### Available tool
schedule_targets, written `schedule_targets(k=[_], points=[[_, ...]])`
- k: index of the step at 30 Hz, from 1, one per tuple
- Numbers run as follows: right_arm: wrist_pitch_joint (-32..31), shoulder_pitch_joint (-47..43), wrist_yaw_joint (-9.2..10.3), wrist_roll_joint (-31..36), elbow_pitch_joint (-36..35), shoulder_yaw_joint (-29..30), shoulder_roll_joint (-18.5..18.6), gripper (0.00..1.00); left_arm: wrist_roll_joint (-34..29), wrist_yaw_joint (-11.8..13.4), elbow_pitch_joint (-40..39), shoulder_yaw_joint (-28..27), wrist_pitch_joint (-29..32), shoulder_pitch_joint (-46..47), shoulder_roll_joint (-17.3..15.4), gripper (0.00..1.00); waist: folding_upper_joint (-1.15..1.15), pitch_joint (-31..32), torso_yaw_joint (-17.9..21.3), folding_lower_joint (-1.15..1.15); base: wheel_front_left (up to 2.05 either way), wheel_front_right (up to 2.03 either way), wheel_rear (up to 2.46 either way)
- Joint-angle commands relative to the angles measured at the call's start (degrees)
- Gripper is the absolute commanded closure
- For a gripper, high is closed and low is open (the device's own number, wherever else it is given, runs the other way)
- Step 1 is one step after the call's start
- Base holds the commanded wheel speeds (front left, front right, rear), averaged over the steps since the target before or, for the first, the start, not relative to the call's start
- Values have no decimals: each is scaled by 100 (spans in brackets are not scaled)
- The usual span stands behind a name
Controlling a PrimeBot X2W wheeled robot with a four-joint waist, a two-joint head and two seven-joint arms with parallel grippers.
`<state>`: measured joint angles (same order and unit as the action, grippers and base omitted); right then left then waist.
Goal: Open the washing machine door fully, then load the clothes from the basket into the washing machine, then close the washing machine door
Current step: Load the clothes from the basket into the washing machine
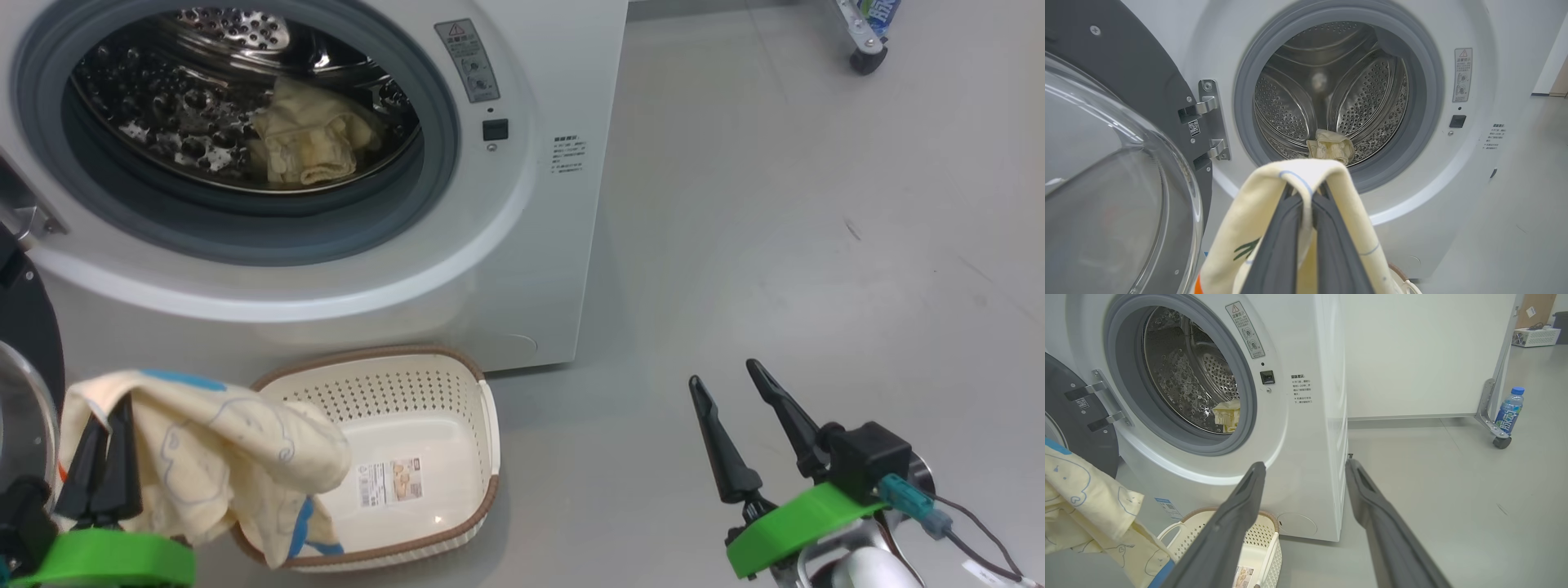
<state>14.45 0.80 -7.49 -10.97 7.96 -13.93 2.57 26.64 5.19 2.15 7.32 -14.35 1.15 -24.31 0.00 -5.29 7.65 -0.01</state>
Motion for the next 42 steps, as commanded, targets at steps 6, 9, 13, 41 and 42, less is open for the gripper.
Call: schedule_targets(k=[6, 9, 13, 41, 42], points=[[55, -12, 0, 104, -256, -19, 31, 0, -88, 206, -353, -378, -63, -263, -150, 100, 0, 194, 89, 1, 0, 0, 0], [55, -44, 0, 135, -279, 15, 31, 0, -136, 250, -390, -340, -58, -414, -146, 100, 0, 228, 96, 1, 0, 0, 0], [55, -60, 0, 152, -316, 45, 31, 0, -127, 315, -397, -302, -41, -602, -89, 100, 0, 230, 91, 1, 0, 0, 0], [55, 191, 0, 51, -554, 9, 31, 0, 115, -130, -120, -307, -58, 236, -126, 100, 0, -851, 75, 1, 0, 0, 0], [55, 214, 0, 49, -562, -4, 31, 0, 114, -164, -84, -313, -58, 317, -155, 100, 0, -908, 88, 1, 0, 0, 0]])
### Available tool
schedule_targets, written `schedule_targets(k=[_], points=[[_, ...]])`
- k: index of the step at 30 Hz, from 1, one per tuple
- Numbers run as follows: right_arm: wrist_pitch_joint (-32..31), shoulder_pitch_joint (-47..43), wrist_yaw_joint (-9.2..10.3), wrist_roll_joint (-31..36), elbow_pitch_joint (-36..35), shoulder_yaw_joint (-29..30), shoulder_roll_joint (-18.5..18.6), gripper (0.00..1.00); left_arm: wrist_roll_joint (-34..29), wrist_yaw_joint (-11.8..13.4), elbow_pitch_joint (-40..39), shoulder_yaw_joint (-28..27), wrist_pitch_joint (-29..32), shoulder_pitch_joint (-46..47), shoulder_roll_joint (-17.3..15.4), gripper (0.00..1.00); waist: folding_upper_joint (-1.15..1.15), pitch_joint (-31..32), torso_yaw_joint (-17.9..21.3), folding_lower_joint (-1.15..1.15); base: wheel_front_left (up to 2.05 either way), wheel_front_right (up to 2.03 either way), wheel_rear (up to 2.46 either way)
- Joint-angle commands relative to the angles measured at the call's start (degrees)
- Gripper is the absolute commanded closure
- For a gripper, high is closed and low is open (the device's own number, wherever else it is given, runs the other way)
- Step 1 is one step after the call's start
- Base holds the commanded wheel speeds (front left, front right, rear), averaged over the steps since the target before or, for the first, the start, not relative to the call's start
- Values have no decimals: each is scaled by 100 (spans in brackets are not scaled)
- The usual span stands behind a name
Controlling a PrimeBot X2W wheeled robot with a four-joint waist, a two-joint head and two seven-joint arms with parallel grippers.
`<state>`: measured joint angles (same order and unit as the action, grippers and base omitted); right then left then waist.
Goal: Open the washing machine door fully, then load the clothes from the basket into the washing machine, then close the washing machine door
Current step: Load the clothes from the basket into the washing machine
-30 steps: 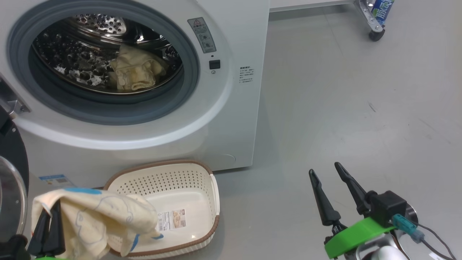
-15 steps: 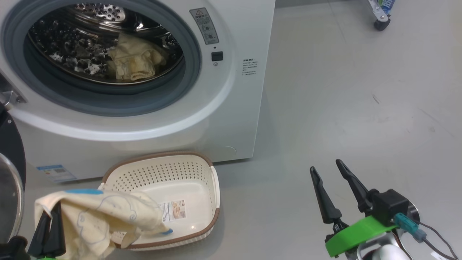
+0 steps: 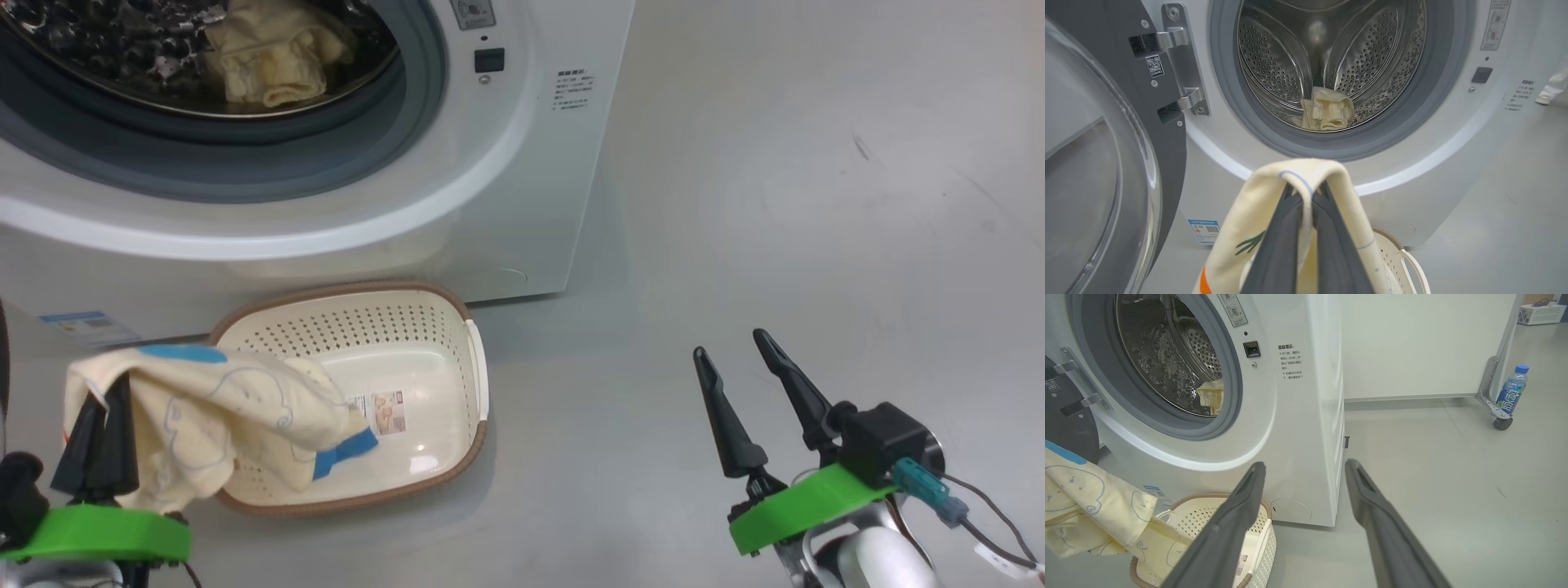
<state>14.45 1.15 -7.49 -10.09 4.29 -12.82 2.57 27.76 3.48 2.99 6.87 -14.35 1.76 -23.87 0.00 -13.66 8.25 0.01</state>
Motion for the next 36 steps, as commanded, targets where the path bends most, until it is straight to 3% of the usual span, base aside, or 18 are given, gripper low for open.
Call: schedule_targets(k=[1, 21, 36], points=[[55, 201, 0, -36, -202, -128, 31, 0, 6, -28, -125, -276, -58, 340, -227, 100, 0, -124, 43, -1, 0, 0, 0], [55, 417, 0, -120, -333, -340, 31, 0, 45, -580, 762, -197, -29, 1832, -456, 100, 0, -926, 595, -1, 0, 0, 0], [55, 487, 0, -239, -434, -581, 31, 0, -74, -928, 1750, 211, 485, 3931, -853, 100, 0, -1173, 1065, -1, 0, 0, 0]])
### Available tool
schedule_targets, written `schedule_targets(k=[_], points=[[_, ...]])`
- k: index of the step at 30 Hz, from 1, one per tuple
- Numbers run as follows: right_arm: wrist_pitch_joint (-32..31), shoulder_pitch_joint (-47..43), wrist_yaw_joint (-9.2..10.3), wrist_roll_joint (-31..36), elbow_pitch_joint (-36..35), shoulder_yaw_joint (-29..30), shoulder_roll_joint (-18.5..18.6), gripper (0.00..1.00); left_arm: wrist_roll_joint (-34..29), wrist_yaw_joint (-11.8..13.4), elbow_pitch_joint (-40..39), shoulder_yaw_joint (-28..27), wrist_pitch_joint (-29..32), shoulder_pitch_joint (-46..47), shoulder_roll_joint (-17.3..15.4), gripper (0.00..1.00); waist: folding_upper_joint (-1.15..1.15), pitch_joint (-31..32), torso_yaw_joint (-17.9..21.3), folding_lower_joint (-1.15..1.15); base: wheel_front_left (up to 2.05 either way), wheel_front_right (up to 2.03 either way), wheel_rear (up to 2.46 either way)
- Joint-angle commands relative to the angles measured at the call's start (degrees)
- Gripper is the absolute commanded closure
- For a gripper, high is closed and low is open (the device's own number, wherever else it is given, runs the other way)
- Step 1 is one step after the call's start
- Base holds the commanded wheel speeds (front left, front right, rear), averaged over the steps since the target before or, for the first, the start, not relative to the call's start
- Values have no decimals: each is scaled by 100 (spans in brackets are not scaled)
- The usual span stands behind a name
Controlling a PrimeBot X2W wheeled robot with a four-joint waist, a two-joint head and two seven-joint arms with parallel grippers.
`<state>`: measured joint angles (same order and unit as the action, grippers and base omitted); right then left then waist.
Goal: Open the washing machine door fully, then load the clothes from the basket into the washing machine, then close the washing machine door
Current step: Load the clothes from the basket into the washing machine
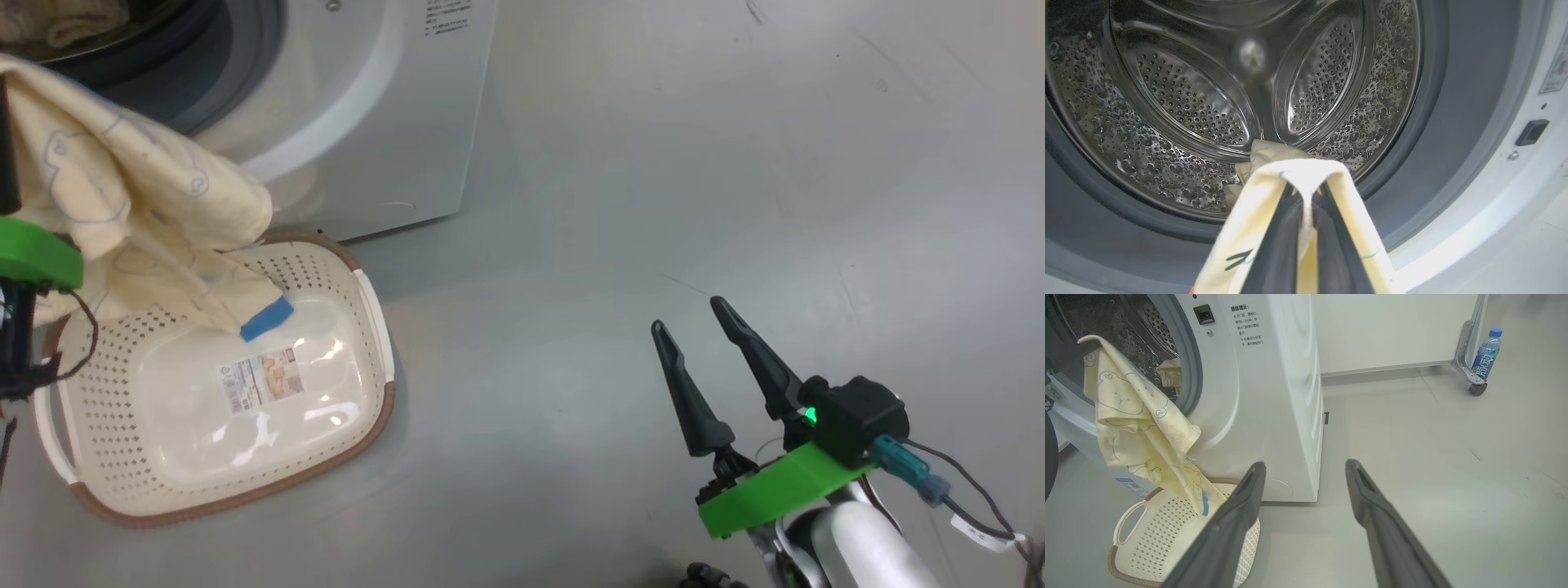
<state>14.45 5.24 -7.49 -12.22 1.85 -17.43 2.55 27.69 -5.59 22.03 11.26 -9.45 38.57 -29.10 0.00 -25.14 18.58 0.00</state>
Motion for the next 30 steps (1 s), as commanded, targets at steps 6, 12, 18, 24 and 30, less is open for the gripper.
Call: schedule_targets(k=[6, 12, 18, 24, 30], points=[[55, 110, 0, -125, -274, -200, 32, 0, -64, -101, 103, -73, 264, 992, -512, 100, 0, -181, 244, 0, 0, 0, 0], [55, 55, 0, -187, -335, -205, 32, 0, -22, -141, 438, 31, 523, 1630, -681, 100, 0, -386, 368, 0, 0, 0, 0], [55, 36, 0, -261, -413, -298, 32, 0, 8, -164, 859, 199, 776, 2271, -742, 100, 0, -666, 424, 0, 0, 0, 0], [55, 28, 0, -330, -464, -377, 32, 0, 7, -181, 1194, 488, 952, 2805, -735, 100, 0, -974, 456, 0, 0, 0, 0], [55, 19, 0, -407, -527, -508, 32, 0, -70, -187, 1388, 812, 1101, 3327, -813, 100, 0, -1263, 520, 0, 0, 0, 0]])
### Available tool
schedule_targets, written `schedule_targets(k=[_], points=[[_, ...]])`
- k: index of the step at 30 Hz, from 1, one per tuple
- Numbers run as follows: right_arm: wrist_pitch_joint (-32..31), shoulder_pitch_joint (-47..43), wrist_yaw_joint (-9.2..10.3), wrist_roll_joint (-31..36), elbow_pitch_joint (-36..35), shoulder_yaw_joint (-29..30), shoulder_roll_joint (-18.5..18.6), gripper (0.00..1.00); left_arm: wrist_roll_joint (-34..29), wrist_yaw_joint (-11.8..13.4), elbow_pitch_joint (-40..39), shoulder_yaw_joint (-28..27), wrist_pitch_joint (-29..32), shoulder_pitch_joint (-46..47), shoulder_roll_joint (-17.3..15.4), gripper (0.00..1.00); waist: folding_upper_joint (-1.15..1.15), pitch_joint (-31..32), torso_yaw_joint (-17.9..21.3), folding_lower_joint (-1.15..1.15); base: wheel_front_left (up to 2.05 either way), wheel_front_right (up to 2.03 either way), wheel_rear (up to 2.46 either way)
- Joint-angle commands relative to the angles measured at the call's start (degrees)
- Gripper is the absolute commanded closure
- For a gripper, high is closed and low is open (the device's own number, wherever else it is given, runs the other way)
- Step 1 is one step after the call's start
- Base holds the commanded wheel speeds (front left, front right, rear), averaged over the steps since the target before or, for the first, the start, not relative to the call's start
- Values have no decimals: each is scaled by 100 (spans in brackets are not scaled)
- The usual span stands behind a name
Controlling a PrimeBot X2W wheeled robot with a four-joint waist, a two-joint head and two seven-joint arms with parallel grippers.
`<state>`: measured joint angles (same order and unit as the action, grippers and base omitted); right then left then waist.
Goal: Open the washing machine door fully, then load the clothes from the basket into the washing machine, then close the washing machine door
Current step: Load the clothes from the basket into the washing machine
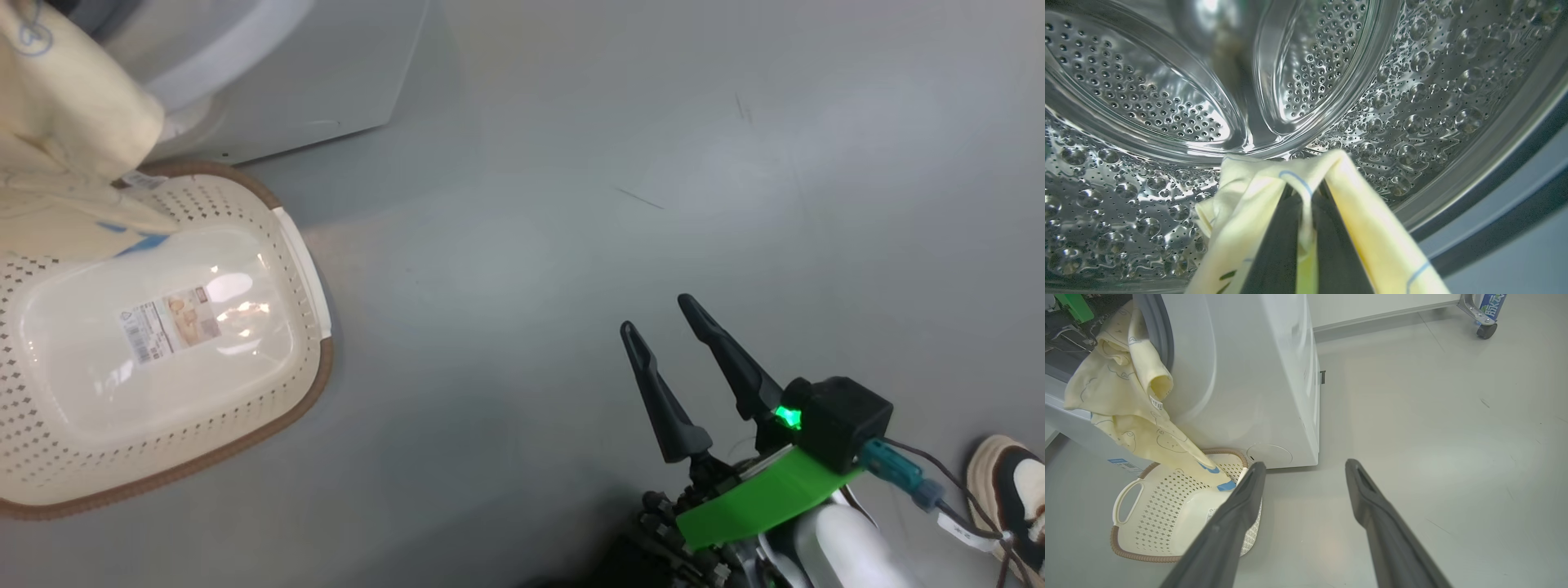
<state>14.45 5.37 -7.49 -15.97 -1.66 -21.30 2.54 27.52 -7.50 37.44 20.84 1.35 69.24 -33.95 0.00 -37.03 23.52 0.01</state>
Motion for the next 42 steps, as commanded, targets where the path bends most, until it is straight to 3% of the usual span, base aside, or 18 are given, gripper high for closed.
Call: schedule_targets(k=[1, 8, 22, 29, 32, 33, 34, 35, 42], points=[[55, 7, 0, -54, -190, -146, 33, 0, -41, 4, -133, -107, 42, 351, -337, 100, 0, -128, 42, -1, 0, 0, 0], [55, -21, 0, -163, -221, -258, 33, 0, -83, 2, 83, 60, -9, 757, -449, 100, 0, -317, 97, -1, 0, 0, 0], [55, -46, 0, -291, -220, -514, 33, 0, -813, 90, 299, 363, -1417, 1783, -505, 100, 0, -416, 281, -1, 0, 0, 0], [55, -64, 0, -310, -217, -518, 33, 0, -698, 52, 799, 462, -1304, 1872, -437, 100, 0, -432, 345, -1, 0, 0, 0], [55, -59, 0, -329, -201, -516, 33, 0, -515, 24, 1127, 559, -1106, 1761, -397, 67, 0, -412, 322, -1, 0, 0, 0], [55, -54, 0, -330, -196, -510, 33, 0, -435, 20, 1184, 553, -1044, 1732, -366, 51, 0, -413, 310, -1, 0, 0, 0], [55, -43, 0, -329, -188, -506, 33, 0, -423, 18, 1210, 585, -1015, 1718, -364, 7, 0, -413, 297, -1, 0, 0, 0], [55, -31, 0, -327, -177, -504, 33, 0, -390, 15, 1262, 613, -938, 1686, -351, 0, 0, -402, 284, -1, 0, 0, 0], [55, 23, 0, -290, -91, -471, 33, 0, -136, 8, 1550, 714, -535, 1525, -190, 0, 0, -241, 171, -1, 0, 0, 0]])
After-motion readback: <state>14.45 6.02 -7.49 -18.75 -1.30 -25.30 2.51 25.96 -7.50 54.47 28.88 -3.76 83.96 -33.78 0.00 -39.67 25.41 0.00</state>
